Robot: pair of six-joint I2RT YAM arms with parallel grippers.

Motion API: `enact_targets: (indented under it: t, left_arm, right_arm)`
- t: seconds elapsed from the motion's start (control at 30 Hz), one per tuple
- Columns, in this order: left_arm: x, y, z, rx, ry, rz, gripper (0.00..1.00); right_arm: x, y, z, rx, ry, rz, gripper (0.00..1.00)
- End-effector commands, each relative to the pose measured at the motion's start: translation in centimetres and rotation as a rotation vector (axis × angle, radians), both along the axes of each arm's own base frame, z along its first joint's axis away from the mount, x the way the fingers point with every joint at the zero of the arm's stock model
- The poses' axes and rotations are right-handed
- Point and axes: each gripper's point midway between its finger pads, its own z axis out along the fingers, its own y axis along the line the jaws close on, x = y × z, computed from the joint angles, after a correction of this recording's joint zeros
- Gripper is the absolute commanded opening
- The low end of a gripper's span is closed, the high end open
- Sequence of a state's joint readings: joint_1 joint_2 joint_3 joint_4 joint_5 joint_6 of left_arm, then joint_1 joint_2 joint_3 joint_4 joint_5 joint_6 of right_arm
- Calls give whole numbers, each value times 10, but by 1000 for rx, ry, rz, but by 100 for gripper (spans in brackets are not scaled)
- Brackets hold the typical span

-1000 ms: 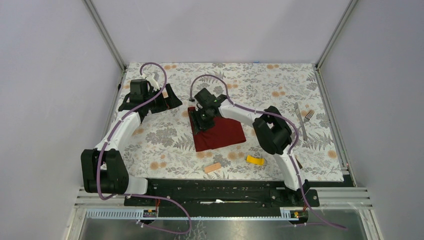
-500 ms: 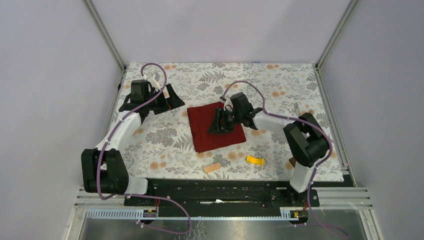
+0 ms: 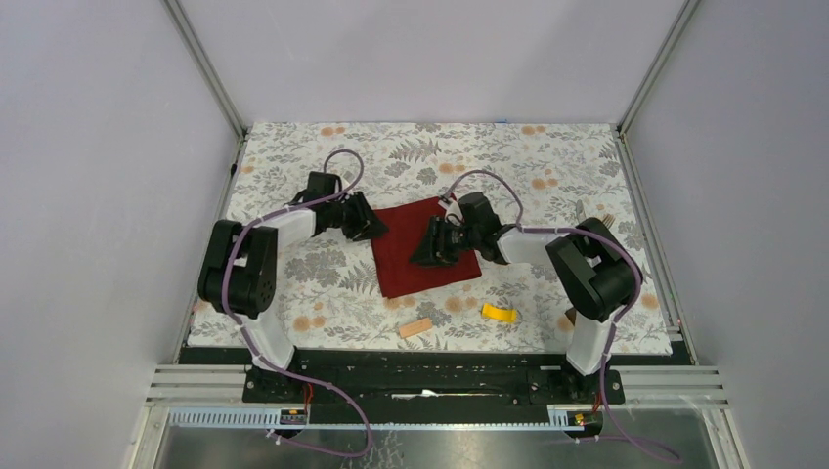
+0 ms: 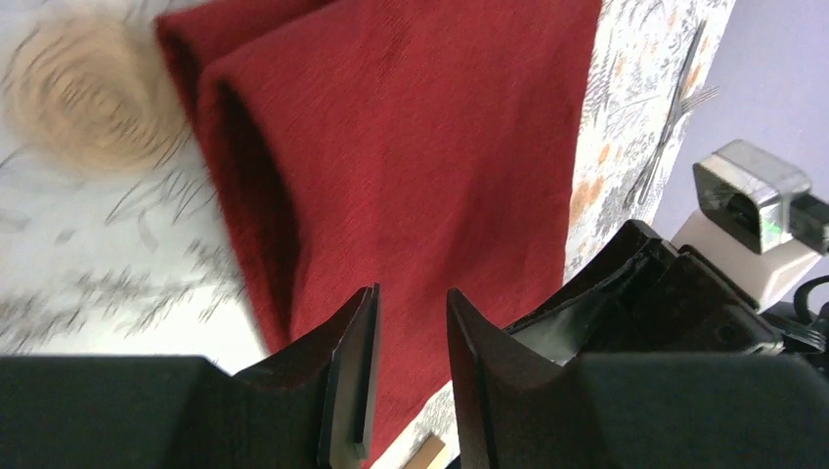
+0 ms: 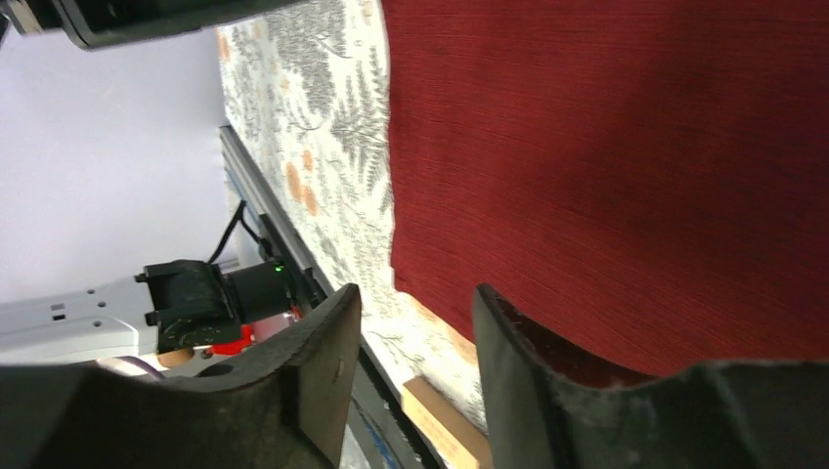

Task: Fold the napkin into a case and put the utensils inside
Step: Rotate the square-folded napkin at the center of the board.

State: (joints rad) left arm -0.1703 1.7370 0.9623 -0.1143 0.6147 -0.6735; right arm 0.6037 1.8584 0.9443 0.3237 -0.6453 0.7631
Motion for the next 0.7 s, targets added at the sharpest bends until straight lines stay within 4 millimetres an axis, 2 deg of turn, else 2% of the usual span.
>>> enact_targets:
  t: [0.0, 0.13, 0.3, 0.4, 0.53, 0.6, 0.67]
  left_arm:
    - [48, -16, 19, -21, -115, 20, 34]
    - [58, 0, -20, 102, -42, 59, 29]
    - [59, 13, -51, 190, 16, 89, 28]
    - [58, 25, -64, 239, 46, 104, 28]
    - [57, 35, -74, 286, 70, 106, 28]
    - [58, 34, -69, 288, 57, 92, 30]
    - [60, 30, -55, 279, 30, 78, 34]
  right_arm:
    - [16, -36, 7, -7, -50, -69, 59]
    - [13, -61, 0, -35, -36, -72, 71]
    - [9, -101, -20, -62, 11, -136, 75]
    - [1, -118, -33, -78, 38, -164, 75]
    - [-10, -125, -42, -104, 39, -167, 75]
    - [-8, -124, -37, -102, 22, -160, 76]
    - [-4, -124, -29, -126, 3, -149, 76]
